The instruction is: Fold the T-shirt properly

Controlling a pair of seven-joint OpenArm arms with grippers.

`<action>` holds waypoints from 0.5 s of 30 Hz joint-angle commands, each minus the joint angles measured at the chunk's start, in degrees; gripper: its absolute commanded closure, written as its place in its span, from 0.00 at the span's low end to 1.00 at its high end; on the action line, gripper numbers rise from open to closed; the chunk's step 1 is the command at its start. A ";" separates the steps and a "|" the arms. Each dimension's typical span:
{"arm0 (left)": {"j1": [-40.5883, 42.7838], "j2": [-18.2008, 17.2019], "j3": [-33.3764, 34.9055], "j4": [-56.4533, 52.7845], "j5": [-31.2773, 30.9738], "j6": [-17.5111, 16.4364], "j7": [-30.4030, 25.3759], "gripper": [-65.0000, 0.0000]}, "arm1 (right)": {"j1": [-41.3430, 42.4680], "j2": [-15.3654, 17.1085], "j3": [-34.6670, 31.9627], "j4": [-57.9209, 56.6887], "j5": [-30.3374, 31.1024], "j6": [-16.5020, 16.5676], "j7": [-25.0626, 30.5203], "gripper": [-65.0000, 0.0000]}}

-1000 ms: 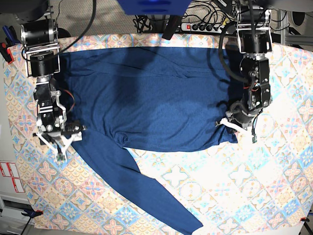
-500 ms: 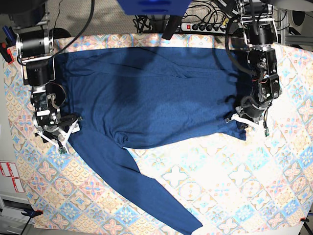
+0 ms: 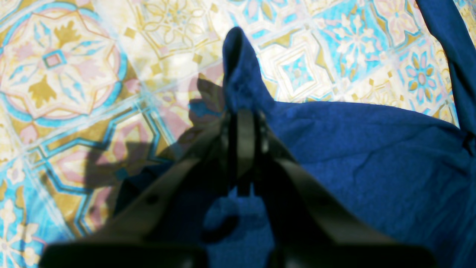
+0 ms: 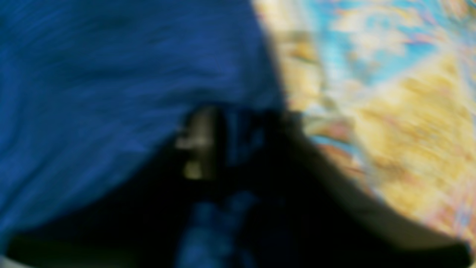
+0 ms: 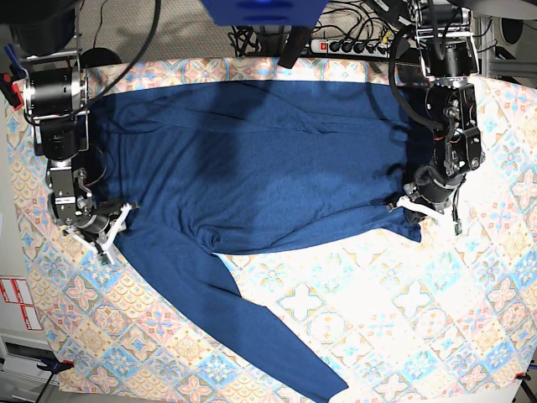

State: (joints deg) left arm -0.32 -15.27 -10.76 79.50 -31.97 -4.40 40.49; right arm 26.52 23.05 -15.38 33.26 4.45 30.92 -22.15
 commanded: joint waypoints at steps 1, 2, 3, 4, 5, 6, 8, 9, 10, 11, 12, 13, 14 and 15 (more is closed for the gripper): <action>-0.96 -0.78 -0.36 1.07 -0.43 -0.30 -1.06 1.00 | 0.42 0.12 -0.05 0.02 -0.45 4.03 -2.07 0.89; -0.96 -0.78 -0.36 1.07 -0.43 -0.30 -1.06 1.00 | 0.33 0.12 0.12 0.02 -0.45 6.67 -2.07 0.95; -0.96 -0.78 -0.36 1.07 -0.43 -0.30 -1.06 1.00 | 0.33 0.12 0.12 0.11 -0.45 9.04 -2.07 1.00; -1.05 -0.78 -0.36 1.07 -0.43 -0.30 -1.06 1.00 | 0.33 0.12 0.21 0.28 -0.36 9.08 -2.07 1.00; -1.05 -0.78 -0.36 1.07 -0.43 -0.30 -1.06 1.00 | 0.33 0.12 0.39 0.46 -0.36 9.08 -2.07 0.99; -1.05 -0.78 -0.36 1.07 -0.43 -0.30 -1.06 1.00 | 0.25 0.12 1.53 1.69 -0.27 9.08 -2.07 0.99; -1.05 -0.78 -0.36 1.07 -0.43 -0.30 -1.06 1.00 | -0.28 0.47 5.05 5.47 -0.27 9.08 -2.51 0.99; -1.05 -0.78 -0.36 1.07 -0.52 -0.30 -1.06 1.00 | -1.69 0.47 7.16 7.49 -0.27 9.08 -2.68 0.99; -0.96 -0.78 -0.36 1.07 -0.52 -0.30 -1.06 1.00 | -3.53 0.47 9.18 9.78 -0.27 9.08 -2.68 0.99; -0.96 -0.78 -0.36 1.15 -0.52 -0.30 -1.06 1.00 | -5.20 0.47 10.67 12.41 -0.27 9.08 -2.77 0.99; -0.96 -0.86 -0.36 1.15 -0.87 -0.30 -1.06 1.00 | -6.61 0.47 11.73 14.88 -0.27 9.08 -2.95 0.99; -0.96 -0.86 -0.36 1.15 -1.31 -0.30 -1.06 1.00 | -7.84 0.47 12.70 17.16 -0.36 9.08 -3.74 0.99; -0.52 -0.95 -0.36 1.15 -1.84 -0.30 -1.06 1.00 | -9.07 0.47 13.57 20.06 -0.36 9.08 -5.23 0.99; -0.17 -0.95 -0.36 1.15 -2.36 -0.30 -1.06 1.00 | -10.04 0.47 14.01 22.44 -0.36 9.08 -6.55 0.99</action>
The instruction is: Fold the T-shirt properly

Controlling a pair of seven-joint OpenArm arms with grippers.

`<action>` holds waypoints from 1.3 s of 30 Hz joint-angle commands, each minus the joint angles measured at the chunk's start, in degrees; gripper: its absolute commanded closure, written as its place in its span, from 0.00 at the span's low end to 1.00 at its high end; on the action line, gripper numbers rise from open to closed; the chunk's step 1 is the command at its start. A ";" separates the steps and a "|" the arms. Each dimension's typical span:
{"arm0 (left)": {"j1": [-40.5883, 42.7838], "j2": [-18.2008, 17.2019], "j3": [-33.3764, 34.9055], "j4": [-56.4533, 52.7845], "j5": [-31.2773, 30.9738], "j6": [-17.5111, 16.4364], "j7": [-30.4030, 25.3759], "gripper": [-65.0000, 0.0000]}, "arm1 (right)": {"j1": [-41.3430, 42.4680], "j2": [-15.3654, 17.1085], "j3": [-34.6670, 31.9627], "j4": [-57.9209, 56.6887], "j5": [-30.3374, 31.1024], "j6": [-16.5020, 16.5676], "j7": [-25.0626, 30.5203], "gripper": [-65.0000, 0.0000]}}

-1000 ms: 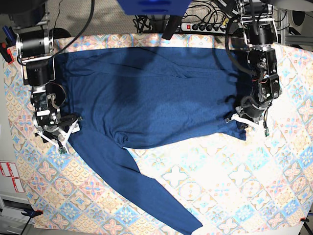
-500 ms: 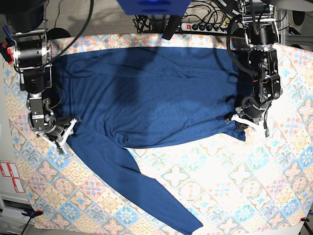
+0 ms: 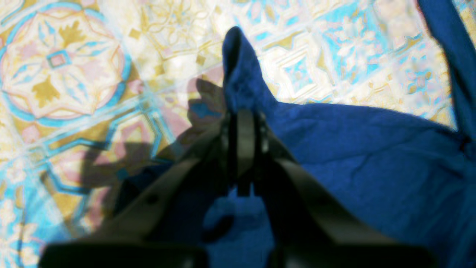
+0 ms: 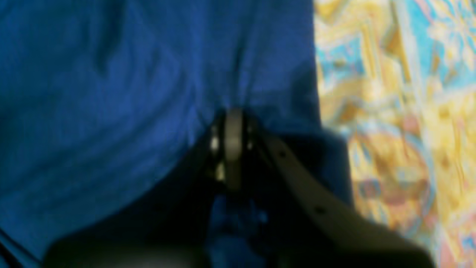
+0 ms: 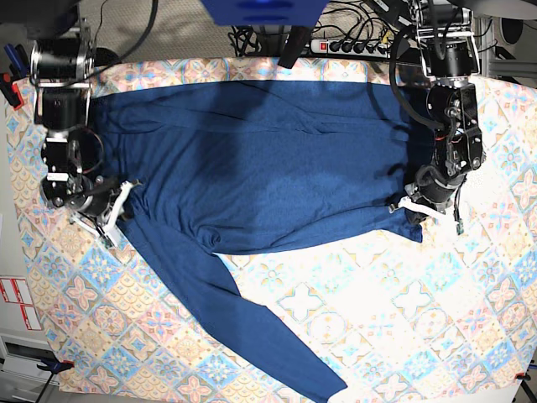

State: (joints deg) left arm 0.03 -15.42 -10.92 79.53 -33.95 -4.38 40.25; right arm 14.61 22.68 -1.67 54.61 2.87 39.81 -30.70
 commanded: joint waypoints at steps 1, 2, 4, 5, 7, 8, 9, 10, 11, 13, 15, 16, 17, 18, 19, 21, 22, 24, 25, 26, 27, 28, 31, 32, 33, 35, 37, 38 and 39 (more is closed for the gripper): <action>-0.34 -1.15 -0.20 1.13 -0.90 -0.32 -0.82 1.00 | 0.82 0.84 0.84 3.46 1.21 0.19 0.94 0.99; -0.16 -1.77 -0.20 1.13 -1.43 -0.32 -0.82 1.00 | -0.33 0.84 1.36 5.83 1.21 0.19 -0.12 0.99; -0.08 -2.21 -0.20 1.13 -3.10 -0.32 -0.82 1.00 | -2.52 0.84 2.33 10.93 1.21 0.19 -1.70 0.99; 0.01 -2.29 -0.20 1.13 -3.72 -0.32 -0.82 1.00 | -3.31 0.84 2.60 12.69 1.21 0.19 -1.96 0.99; 0.54 -2.29 -0.20 1.13 -4.07 -0.32 -0.82 1.00 | -4.02 0.75 2.33 15.15 1.30 0.19 -2.40 0.99; 0.54 -2.29 -0.20 1.13 -4.07 -0.32 -0.82 1.00 | -4.02 0.75 2.42 16.12 1.30 0.19 -3.54 0.99; 0.54 -2.29 -0.20 1.13 -4.07 -0.32 -0.82 1.00 | -4.02 0.75 2.51 16.99 1.30 0.19 -4.69 0.99; 0.71 -2.38 -0.20 1.13 -4.07 -0.32 -0.82 1.00 | -4.11 0.75 2.60 18.14 1.30 0.19 -6.09 0.99; 0.71 -2.38 -0.20 1.13 -4.07 -0.32 -0.82 1.00 | -4.46 0.75 2.60 19.81 1.30 0.19 -7.41 0.99; 0.89 -2.38 -0.20 1.13 -4.07 -0.32 -0.82 1.00 | -6.74 0.75 2.68 24.38 1.39 0.19 -9.17 0.99; 1.86 -2.47 -0.29 1.57 -4.07 -0.32 -0.91 1.00 | -9.64 0.75 4.18 28.86 1.39 0.19 -9.52 0.99; 2.30 -2.91 -0.29 2.72 -4.07 -0.32 -0.91 1.00 | -11.05 0.75 5.41 30.80 1.39 0.19 -9.61 0.99; 2.74 -3.00 -0.29 4.21 -4.07 -0.32 -0.91 1.00 | -12.37 0.75 6.46 32.64 1.39 0.19 -10.31 0.99; 3.70 -3.09 -0.29 5.53 -4.07 -0.32 -0.91 1.00 | -13.25 0.75 7.25 33.96 1.39 0.19 -10.93 0.99; 4.49 -3.17 -0.29 6.85 -4.07 -0.32 -0.91 1.00 | -14.13 0.75 7.87 35.10 1.39 0.19 -11.54 0.99; 5.55 -3.26 -0.29 9.40 -3.80 -0.32 -0.91 1.00 | -16.06 0.75 8.75 37.04 1.39 0.19 -12.25 0.99; 6.25 -4.14 -0.29 10.45 -3.80 -0.32 -0.91 1.00 | -17.12 0.75 9.19 37.83 1.39 0.19 -12.33 0.99; 7.48 -5.37 -0.29 11.68 -3.98 -0.32 -0.91 1.00 | -18.61 0.75 9.63 38.62 1.39 0.19 -12.25 0.99; 8.01 -5.46 -0.29 12.47 -3.98 -0.32 -0.91 1.00 | -19.40 0.75 9.72 38.80 1.39 0.19 -12.07 0.99; 8.71 -5.46 -0.38 13.00 -3.98 -0.32 -0.91 1.00 | -20.11 0.84 9.72 38.80 1.39 0.19 -12.07 0.99; 9.59 -5.55 -1.26 13.62 -3.98 -0.32 -0.91 1.00 | -20.63 0.84 10.16 38.80 1.39 0.19 -12.07 0.99; 10.47 -5.55 -2.84 14.32 -3.98 -0.32 -0.91 1.00 | -21.34 0.84 11.03 38.80 1.39 0.19 -12.07 0.99; 12.06 -5.55 -4.77 15.20 -3.98 -0.32 -0.91 1.00 | -21.95 0.84 12.27 38.71 1.39 0.19 -11.90 0.99; 12.06 -5.55 -4.95 15.02 -3.98 -0.32 -0.91 1.00 | -21.86 0.75 12.44 38.45 1.39 0.19 -11.90 0.99; 12.06 -5.55 -4.95 14.94 -3.98 -0.32 -0.91 1.00 | -21.69 0.75 12.53 38.18 1.30 0.19 -11.90 0.99; 12.06 -5.55 -4.95 14.94 -3.89 -0.32 -0.91 1.00 | -20.19 0.75 12.44 37.21 1.21 0.19 -11.90 0.98; 11.88 -5.37 -4.77 14.94 -3.89 -0.32 -0.91 1.00 | -16.59 0.40 12.35 35.37 1.13 0.19 -12.51 0.93; 11.79 -5.20 -4.69 14.94 -3.89 -0.32 -0.91 1.00 | -15.27 0.40 12.35 34.31 1.13 0.19 -12.51 0.89; 11.70 -5.20 -4.69 14.94 -3.89 -0.32 -0.91 1.00 | -14.30 0.40 12.35 33.26 1.21 0.19 -12.60 0.85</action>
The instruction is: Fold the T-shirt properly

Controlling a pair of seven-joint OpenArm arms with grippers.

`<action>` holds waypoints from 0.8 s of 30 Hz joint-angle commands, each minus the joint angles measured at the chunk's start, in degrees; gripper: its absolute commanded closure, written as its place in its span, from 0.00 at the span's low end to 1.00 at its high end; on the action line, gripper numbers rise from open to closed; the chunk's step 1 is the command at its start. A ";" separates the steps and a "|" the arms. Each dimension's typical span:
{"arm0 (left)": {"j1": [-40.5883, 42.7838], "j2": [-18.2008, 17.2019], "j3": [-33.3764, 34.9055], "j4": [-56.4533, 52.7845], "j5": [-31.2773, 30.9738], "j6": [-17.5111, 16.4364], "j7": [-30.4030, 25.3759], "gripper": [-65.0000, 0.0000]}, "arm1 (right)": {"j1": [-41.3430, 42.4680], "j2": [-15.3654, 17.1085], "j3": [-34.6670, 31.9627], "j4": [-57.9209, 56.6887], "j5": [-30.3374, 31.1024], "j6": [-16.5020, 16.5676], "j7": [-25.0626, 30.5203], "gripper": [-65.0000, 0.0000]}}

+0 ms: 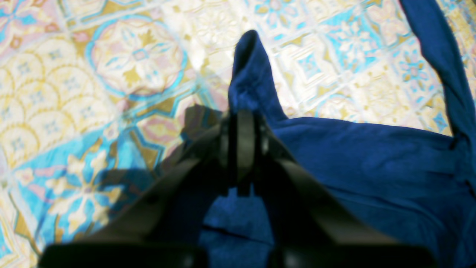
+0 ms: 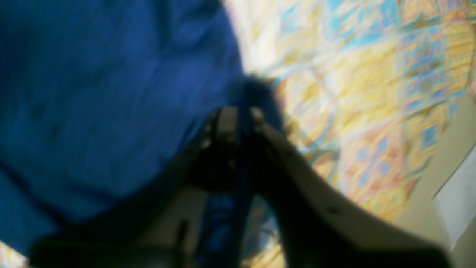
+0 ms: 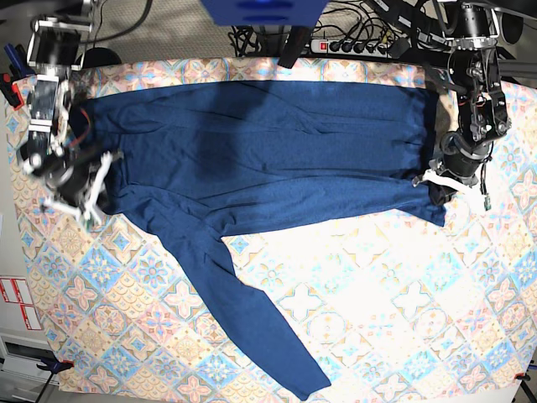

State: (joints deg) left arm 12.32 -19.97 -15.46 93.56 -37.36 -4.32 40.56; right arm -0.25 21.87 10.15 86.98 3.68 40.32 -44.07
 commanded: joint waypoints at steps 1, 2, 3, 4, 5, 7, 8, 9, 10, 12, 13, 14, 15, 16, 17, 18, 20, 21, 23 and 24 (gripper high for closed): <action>-0.58 -0.65 -0.14 0.90 -0.48 -0.39 -1.21 1.00 | 1.70 1.21 0.44 -0.17 0.49 -0.32 0.60 0.80; -0.58 -0.65 -0.14 0.90 -0.48 -0.39 -1.21 1.00 | 2.76 1.12 0.44 -0.96 0.49 -0.32 -0.01 0.76; -0.58 -0.56 -0.14 0.90 -0.48 -0.39 -1.21 1.00 | 3.99 1.12 0.44 -1.92 0.49 -0.32 -1.24 0.71; -0.58 -0.56 -0.14 0.90 -0.48 -0.39 -1.21 1.00 | 4.95 1.12 0.44 -2.72 0.49 -0.32 -2.12 0.68; -0.58 -0.56 -0.14 0.82 -0.48 -0.39 -1.21 1.00 | 6.19 1.12 0.44 -3.86 0.49 -0.32 -3.09 0.63; -0.58 -0.56 -0.14 0.82 -0.48 -0.39 -1.21 1.00 | 7.94 1.12 -0.61 -5.97 0.49 -0.32 -4.06 0.57; -0.58 -0.56 -0.14 0.82 -0.48 -0.39 -1.21 1.00 | 8.91 1.21 -1.93 -7.02 0.49 -0.32 -4.41 0.55; -0.58 -0.56 -0.14 0.82 -0.48 -0.39 -1.21 1.00 | 9.44 1.21 -3.60 -7.99 0.49 -0.32 -4.41 0.53; -0.49 -0.56 -0.14 0.82 -0.48 -0.39 -1.21 1.00 | 9.97 1.21 -5.19 -8.52 0.49 -0.32 -4.41 0.53; -0.49 -0.56 -0.14 0.82 -0.48 -0.39 -1.21 1.00 | 10.49 1.30 -8.97 -9.05 0.49 -0.32 -4.32 0.53; -0.49 -0.56 -0.14 0.82 -0.48 -0.39 -1.21 1.00 | 10.93 1.30 -10.46 -9.13 0.49 -0.32 -4.32 0.53; -0.49 -0.56 -0.14 0.82 -0.48 -0.39 -1.21 1.00 | 11.55 1.30 -11.87 -9.13 0.49 -0.32 -4.32 0.53; -0.49 -0.56 -0.14 0.82 -0.48 -0.39 -1.21 1.00 | 12.43 1.30 -13.19 -9.31 0.49 -0.32 -4.32 0.53; -0.49 -0.56 -0.14 0.82 -0.48 -0.39 -1.21 1.00 | 13.22 1.30 -14.33 -9.75 0.49 -0.32 -4.32 0.53; -0.49 -0.56 -0.14 0.82 -0.48 -0.39 -1.21 1.00 | 13.92 1.30 -15.12 -10.80 0.49 -0.32 -4.23 0.53; -0.49 -0.56 -0.14 0.82 -0.48 -0.39 -1.21 1.00 | 14.71 1.30 -15.91 -12.21 0.49 -0.32 -4.15 0.53; -0.49 -0.56 -0.14 0.82 -0.48 -0.39 -1.21 1.00 | 16.47 1.21 -16.70 -15.46 0.49 -0.32 -4.06 0.53; -0.49 -0.56 -0.14 0.82 -0.48 -0.39 -1.21 1.00 | 17.17 1.12 -16.97 -17.05 0.49 -0.32 -3.79 0.53; -0.40 -0.56 -0.14 0.82 -0.48 -0.39 -1.21 1.00 | 18.41 0.68 -17.05 -20.12 0.49 -0.32 -1.60 0.53; -0.40 -0.56 -0.14 0.82 -0.48 -0.39 -1.21 1.00 | 19.02 0.42 -17.05 -21.97 0.49 -0.32 -0.28 0.53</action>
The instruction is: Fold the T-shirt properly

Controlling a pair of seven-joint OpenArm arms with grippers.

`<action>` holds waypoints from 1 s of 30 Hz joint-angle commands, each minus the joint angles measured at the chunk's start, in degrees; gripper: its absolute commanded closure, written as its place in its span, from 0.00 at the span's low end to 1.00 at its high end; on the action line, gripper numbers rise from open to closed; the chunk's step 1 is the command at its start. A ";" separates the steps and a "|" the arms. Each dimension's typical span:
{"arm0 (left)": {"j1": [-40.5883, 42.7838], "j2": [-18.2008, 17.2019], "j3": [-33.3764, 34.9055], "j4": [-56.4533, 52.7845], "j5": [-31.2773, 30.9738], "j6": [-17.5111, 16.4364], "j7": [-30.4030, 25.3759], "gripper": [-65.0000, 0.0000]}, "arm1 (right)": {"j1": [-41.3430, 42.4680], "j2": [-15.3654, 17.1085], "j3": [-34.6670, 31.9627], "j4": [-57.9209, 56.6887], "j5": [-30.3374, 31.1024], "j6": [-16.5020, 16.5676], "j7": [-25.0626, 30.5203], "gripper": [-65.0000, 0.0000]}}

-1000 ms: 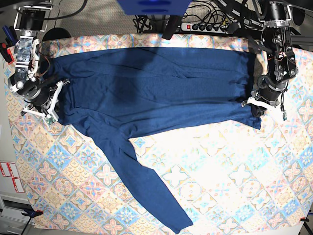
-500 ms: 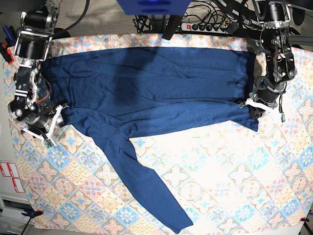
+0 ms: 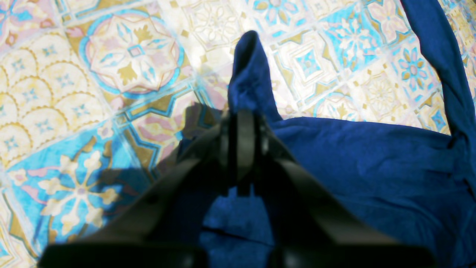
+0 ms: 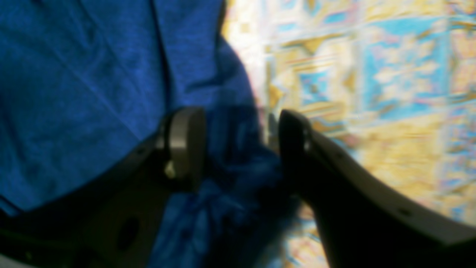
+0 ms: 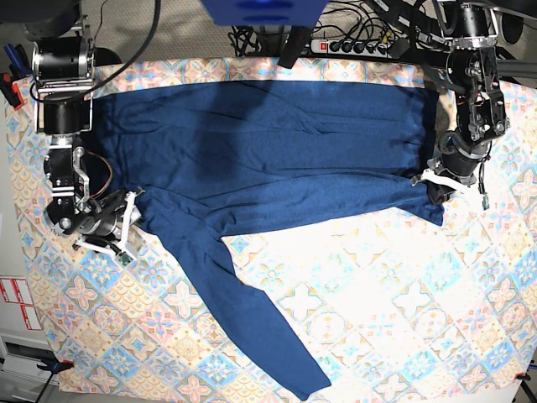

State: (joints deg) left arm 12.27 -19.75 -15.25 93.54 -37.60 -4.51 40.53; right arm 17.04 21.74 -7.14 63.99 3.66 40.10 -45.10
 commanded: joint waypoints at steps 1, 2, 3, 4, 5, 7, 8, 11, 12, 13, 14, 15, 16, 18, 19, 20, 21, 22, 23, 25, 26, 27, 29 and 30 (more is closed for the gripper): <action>-0.36 -0.78 -0.36 0.84 -0.24 -0.19 -1.19 1.00 | 2.44 0.37 0.24 -1.00 0.51 -0.10 1.72 0.53; -0.36 -0.78 -0.36 0.84 -0.24 -0.19 -1.19 1.00 | 3.14 0.29 0.24 -2.84 0.51 -0.10 2.33 0.53; -0.36 -0.78 -0.36 0.84 -0.24 -0.19 -1.19 1.00 | 3.67 0.20 0.24 -4.60 0.51 -0.10 2.77 0.53; -0.36 -0.78 -0.36 0.84 -0.24 -0.19 -1.19 1.00 | 4.28 0.20 0.24 -6.45 0.51 -0.10 3.04 0.53; -0.36 -0.78 -0.36 0.84 -0.24 -0.19 -1.19 1.00 | 4.72 0.20 0.24 -7.77 0.51 -0.10 3.21 0.53; -0.36 -0.78 -0.36 0.84 -0.24 -0.19 -1.19 1.00 | 5.42 0.11 0.24 -9.96 0.51 -0.10 4.35 0.53; -0.36 -0.78 -0.36 0.84 -0.24 -0.19 -1.19 1.00 | 5.42 0.11 0.24 -10.84 0.51 -0.10 5.23 0.53; -0.36 -0.78 -0.36 0.84 -0.24 -0.19 -1.19 1.00 | 5.51 0.11 0.24 -13.39 0.51 -0.10 8.13 0.53; -0.36 -0.78 -0.36 0.84 -0.24 -0.19 -1.19 1.00 | 5.51 0.11 0.24 -14.27 0.51 -0.10 9.10 0.53; -0.36 -0.78 -0.36 0.84 -0.24 -0.19 -1.19 1.00 | 5.69 0.11 0.24 -15.41 0.51 -0.10 9.98 0.53; -0.36 -0.78 -0.36 0.84 -0.24 -0.19 -1.19 1.00 | 6.39 0.11 0.24 -16.91 0.43 -0.10 10.60 0.53; -0.36 -0.78 -0.36 0.84 -0.24 -0.19 -1.19 1.00 | 6.74 0.11 0.24 -18.32 0.43 -0.10 11.12 0.53; -0.36 -0.78 -0.36 0.84 -0.24 -0.19 -1.19 1.00 | 7.18 0.11 0.24 -20.07 0.43 -0.10 11.65 0.53; -0.45 -0.78 -0.36 0.84 -0.24 -0.19 -1.19 1.00 | 7.80 0.02 0.24 -22.54 0.43 -0.10 12.79 0.53; -0.45 -0.78 -0.36 0.84 -0.24 -0.19 -1.19 1.00 | 7.89 0.02 0.24 -23.24 0.43 -0.10 13.32 0.53; -0.45 -0.78 -0.36 0.84 -0.24 -0.19 -1.19 1.00 | 7.89 0.02 0.24 -23.77 0.25 -0.10 13.59 0.53; -0.45 -0.78 -0.36 0.84 -0.24 -0.19 -1.19 1.00 | 7.89 0.02 0.24 -24.03 0.25 -0.10 13.41 0.53; -0.45 -0.78 -0.36 0.84 -0.24 -0.19 -1.19 1.00 | 7.89 0.02 0.24 -24.12 0.25 -0.10 13.15 0.55; -0.45 -0.78 -0.36 0.84 -0.24 -0.19 -1.19 1.00 | 7.89 0.02 0.24 -24.12 0.25 -0.10 13.06 0.59; -0.45 -0.78 -0.36 0.84 -0.24 -0.19 -1.19 1.00 | 7.80 0.02 0.24 -24.12 0.25 -0.10 13.15 0.71; -0.45 -0.78 -0.36 0.84 -0.24 -0.19 -1.19 1.00 | 7.80 0.02 0.24 -24.12 0.34 -0.10 13.15 0.80; -0.45 -0.78 -0.36 0.84 -0.24 -0.19 -1.19 1.00 | 7.80 0.02 0.24 -24.03 0.43 -0.10 13.15 0.89; -0.45 -0.78 -0.36 0.84 -0.24 -0.19 -1.19 1.00 | 7.71 0.11 0.67 -23.59 0.51 -0.10 13.06 1.00; -0.54 -0.78 -0.36 0.84 -0.24 -0.19 -1.19 1.00 | 7.71 0.11 0.67 -23.33 0.51 -0.10 13.06 1.00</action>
State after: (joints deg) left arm 12.29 -19.73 -15.25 93.54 -37.56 -4.49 40.51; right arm 23.64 20.99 -6.68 39.97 4.45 39.86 -31.55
